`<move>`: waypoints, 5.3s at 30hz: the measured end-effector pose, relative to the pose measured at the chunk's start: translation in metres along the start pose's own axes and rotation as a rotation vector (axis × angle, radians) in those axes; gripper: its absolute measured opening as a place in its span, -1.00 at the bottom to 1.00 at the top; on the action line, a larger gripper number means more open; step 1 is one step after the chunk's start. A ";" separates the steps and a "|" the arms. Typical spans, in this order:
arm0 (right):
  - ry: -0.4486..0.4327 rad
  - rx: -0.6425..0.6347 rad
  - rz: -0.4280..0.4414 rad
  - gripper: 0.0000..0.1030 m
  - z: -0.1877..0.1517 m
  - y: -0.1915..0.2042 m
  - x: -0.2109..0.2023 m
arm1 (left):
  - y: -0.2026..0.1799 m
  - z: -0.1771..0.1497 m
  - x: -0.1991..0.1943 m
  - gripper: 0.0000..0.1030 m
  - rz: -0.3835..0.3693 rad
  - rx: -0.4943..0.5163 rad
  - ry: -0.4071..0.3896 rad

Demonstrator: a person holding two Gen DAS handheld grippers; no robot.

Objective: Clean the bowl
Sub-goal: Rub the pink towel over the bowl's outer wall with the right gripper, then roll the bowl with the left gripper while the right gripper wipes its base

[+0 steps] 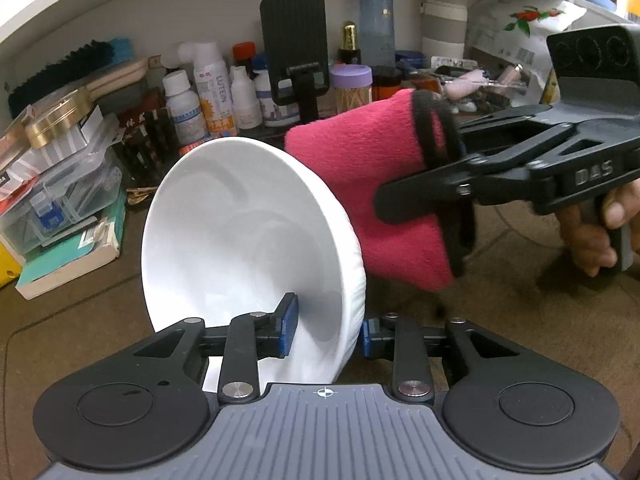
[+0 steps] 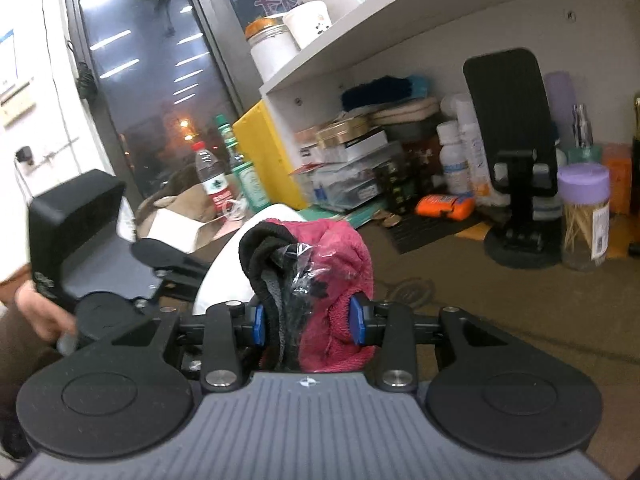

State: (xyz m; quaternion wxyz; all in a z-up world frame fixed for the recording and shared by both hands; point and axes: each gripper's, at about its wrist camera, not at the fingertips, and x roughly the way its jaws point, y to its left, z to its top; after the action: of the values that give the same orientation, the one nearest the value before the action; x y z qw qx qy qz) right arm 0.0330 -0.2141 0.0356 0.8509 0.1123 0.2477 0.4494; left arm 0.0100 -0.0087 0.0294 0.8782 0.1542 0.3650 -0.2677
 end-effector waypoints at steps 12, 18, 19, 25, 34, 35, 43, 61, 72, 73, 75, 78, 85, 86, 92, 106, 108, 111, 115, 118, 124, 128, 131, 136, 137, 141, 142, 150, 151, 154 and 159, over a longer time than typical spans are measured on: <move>-0.047 0.027 0.070 -0.24 0.009 -0.001 -0.008 | 0.000 0.000 0.000 -0.35 -0.002 0.009 0.003; -0.036 0.094 -0.022 -0.24 0.016 -0.025 0.017 | 0.014 -0.001 0.000 -0.33 -0.067 -0.058 -0.024; -0.018 0.099 -0.058 -0.24 0.015 -0.029 0.025 | 0.018 -0.002 0.000 -0.31 -0.084 -0.081 -0.033; 0.012 0.062 -0.120 -0.24 0.010 -0.032 0.024 | 0.048 -0.006 -0.004 -0.38 -0.185 -0.249 -0.099; 0.036 -0.041 -0.139 -0.24 0.004 -0.018 0.019 | 0.107 -0.033 -0.001 -0.33 -0.348 -0.593 -0.232; 0.040 -0.056 -0.135 -0.24 0.004 -0.014 0.020 | 0.110 -0.034 0.000 -0.33 -0.357 -0.612 -0.241; 0.054 -0.086 -0.116 -0.24 0.005 -0.006 0.024 | 0.151 -0.072 0.006 -0.33 -0.564 -0.962 -0.398; 0.210 -0.680 -0.090 -0.24 0.018 0.059 0.113 | 0.164 -0.113 0.001 0.02 -0.647 -1.185 -0.479; 0.159 -0.717 0.027 -0.24 0.032 0.054 0.087 | 0.175 -0.121 -0.005 0.27 -0.598 -1.095 -0.368; 0.159 -0.706 0.026 -0.24 0.034 0.054 0.091 | 0.178 -0.123 -0.005 0.28 -0.599 -1.099 -0.367; 0.167 -0.656 -0.025 -0.24 0.039 0.049 0.109 | 0.180 -0.126 -0.005 0.28 -0.606 -1.101 -0.362; 0.210 -0.626 -0.059 -0.23 0.039 0.047 0.131 | 0.180 -0.122 -0.006 0.28 -0.582 -1.081 -0.347; 0.265 -0.684 0.023 -0.23 0.027 0.055 0.124 | 0.183 -0.121 -0.009 0.42 -0.542 -1.047 -0.322; 0.245 -0.659 0.089 -0.23 0.031 0.052 0.110 | 0.184 -0.122 -0.010 0.42 -0.541 -1.042 -0.322; 0.070 -0.480 0.159 -0.23 0.054 0.039 0.071 | 0.181 -0.122 -0.010 0.41 -0.528 -1.019 -0.308; 0.228 -0.335 0.220 -0.24 0.028 0.041 0.091 | 0.184 -0.116 -0.008 0.48 -0.508 -1.024 -0.299; 0.247 -0.345 0.165 -0.23 0.019 0.041 0.092 | 0.180 -0.103 -0.009 0.56 -0.437 -0.971 -0.276; 0.195 -0.208 0.107 -0.22 0.021 0.015 0.089 | 0.163 -0.072 -0.013 0.58 -0.228 -0.767 -0.213; 0.175 -0.085 0.106 -0.19 0.018 -0.010 0.086 | 0.130 -0.042 -0.010 0.49 -0.036 -0.474 -0.136; 0.173 -0.091 0.107 -0.17 0.018 -0.012 0.087 | 0.104 -0.027 -0.012 0.26 0.092 -0.240 -0.107; 0.159 -0.065 0.091 -0.10 0.018 -0.015 0.082 | 0.061 -0.009 -0.011 -0.71 0.215 0.061 -0.015; 0.138 -0.099 0.059 -0.11 0.018 -0.012 0.080 | 0.122 -0.021 -0.020 -0.73 0.026 -0.320 -0.080; 0.124 -0.144 0.052 -0.16 0.021 -0.004 0.085 | 0.185 -0.071 -0.029 -0.63 -0.185 -0.777 -0.287; 0.138 -0.201 0.062 -0.18 0.038 0.011 0.115 | 0.214 -0.145 -0.035 -0.55 -0.368 -1.145 -0.536; 0.136 -0.213 0.078 -0.19 0.045 0.018 0.129 | 0.216 -0.157 -0.035 -0.52 -0.407 -1.198 -0.575; 0.125 -0.191 0.120 -0.22 0.060 0.033 0.164 | 0.219 -0.182 -0.034 -0.41 -0.477 -1.272 -0.635; 0.128 -0.181 0.117 -0.22 0.062 0.034 0.170 | 0.219 -0.188 -0.033 -0.39 -0.497 -1.289 -0.641; 0.192 0.028 0.255 -0.24 0.040 0.032 0.186 | 0.221 -0.189 -0.033 -0.21 -0.496 -1.290 -0.627; 0.190 0.033 0.283 -0.24 0.038 0.033 0.180 | 0.222 -0.188 -0.034 -0.20 -0.498 -1.287 -0.624; 0.183 0.032 0.337 -0.24 0.037 0.034 0.167 | 0.222 -0.186 -0.033 -0.17 -0.498 -1.269 -0.604; 0.206 0.024 0.413 -0.25 0.038 0.040 0.167 | 0.221 -0.181 -0.033 -0.12 -0.481 -1.248 -0.575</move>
State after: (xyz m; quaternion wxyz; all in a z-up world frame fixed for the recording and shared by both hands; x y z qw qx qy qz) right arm 0.1036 -0.0535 0.0314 0.7097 0.1241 0.3102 0.6203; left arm 0.0179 0.2662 -0.0545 0.7807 -0.5363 0.2285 -0.2252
